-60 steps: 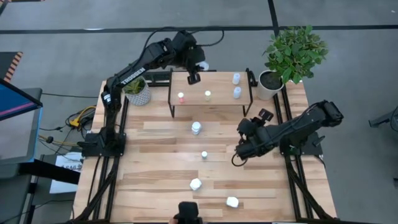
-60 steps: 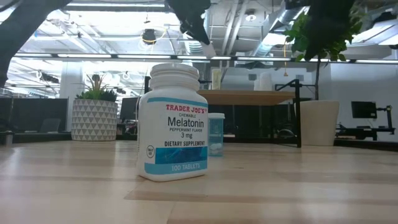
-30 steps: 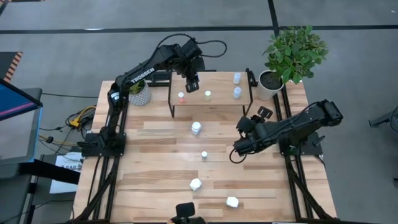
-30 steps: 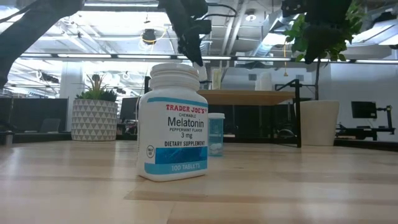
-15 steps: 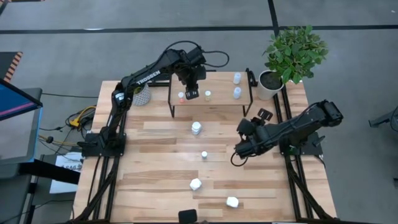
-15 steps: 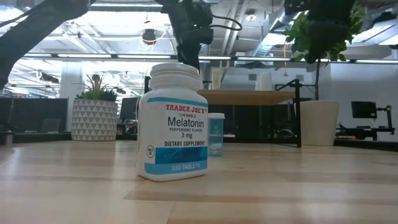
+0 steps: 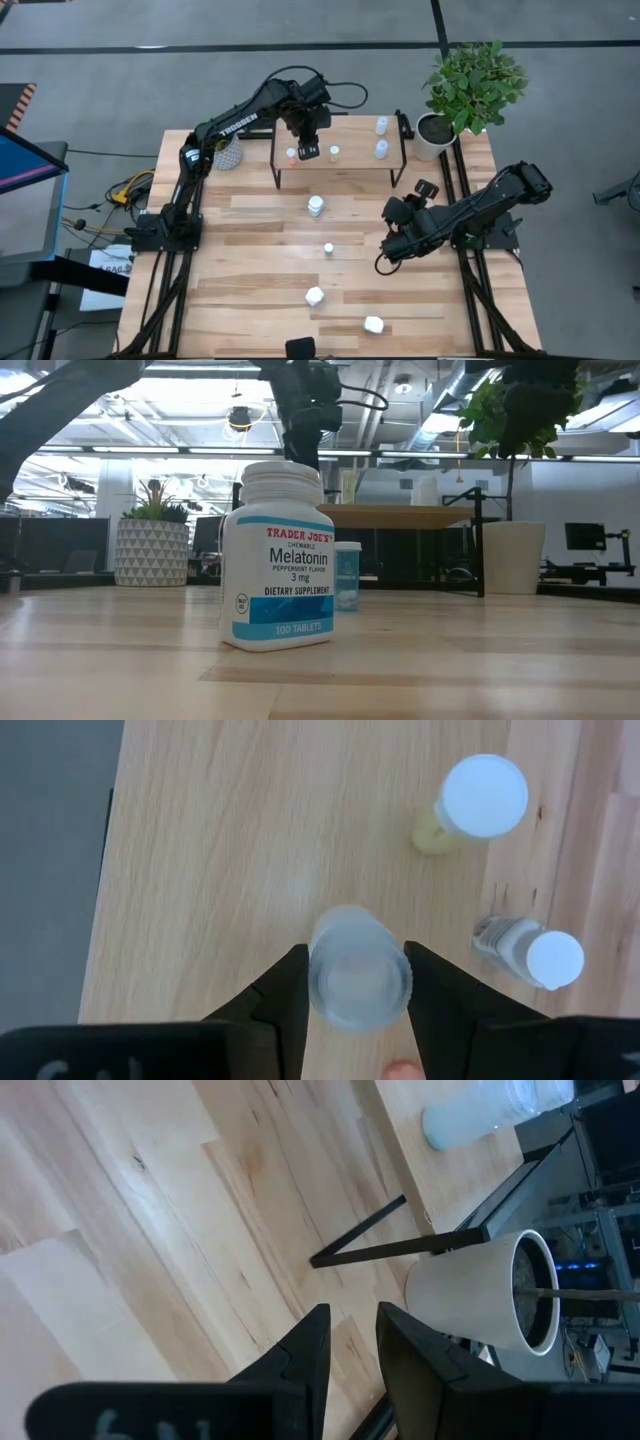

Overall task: Pick and place medicine bottles onto shelf by color
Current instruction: Put the white pill bottle on the shelf

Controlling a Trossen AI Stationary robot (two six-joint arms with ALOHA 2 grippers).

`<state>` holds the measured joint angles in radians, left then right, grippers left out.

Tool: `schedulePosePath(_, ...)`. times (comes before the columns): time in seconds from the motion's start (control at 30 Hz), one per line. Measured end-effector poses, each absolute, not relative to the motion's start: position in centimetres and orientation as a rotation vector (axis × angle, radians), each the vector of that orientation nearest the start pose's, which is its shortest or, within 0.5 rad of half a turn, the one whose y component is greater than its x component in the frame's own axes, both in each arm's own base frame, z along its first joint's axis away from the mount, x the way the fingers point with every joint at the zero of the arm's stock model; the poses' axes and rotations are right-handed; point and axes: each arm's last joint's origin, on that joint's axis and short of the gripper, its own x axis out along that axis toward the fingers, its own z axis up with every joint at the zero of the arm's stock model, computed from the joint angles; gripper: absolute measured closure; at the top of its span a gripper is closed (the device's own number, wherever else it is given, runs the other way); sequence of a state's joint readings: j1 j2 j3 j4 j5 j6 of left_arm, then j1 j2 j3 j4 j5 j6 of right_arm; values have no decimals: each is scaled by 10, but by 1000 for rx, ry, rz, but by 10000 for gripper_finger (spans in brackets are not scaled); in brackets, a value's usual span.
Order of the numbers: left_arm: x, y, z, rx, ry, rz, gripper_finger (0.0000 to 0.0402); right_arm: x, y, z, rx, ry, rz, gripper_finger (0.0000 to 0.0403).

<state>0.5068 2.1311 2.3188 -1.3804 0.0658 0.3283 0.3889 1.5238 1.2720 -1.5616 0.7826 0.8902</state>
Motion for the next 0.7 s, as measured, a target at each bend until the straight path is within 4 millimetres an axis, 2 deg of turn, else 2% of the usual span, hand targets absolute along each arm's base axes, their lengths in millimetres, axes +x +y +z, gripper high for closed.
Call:
schedulePosePath(0.1,373,205,342,-61,1193,199,274,229,72,279,-291,1188,-861,296)
schedulePosePath(0.4,373,205,342,-36,1208,235,196,229,72,279,-289,1188,-862,296)
schedulePosePath(0.7,373,205,342,-26,1209,232,185,229,72,278,-287,1191,-860,296)
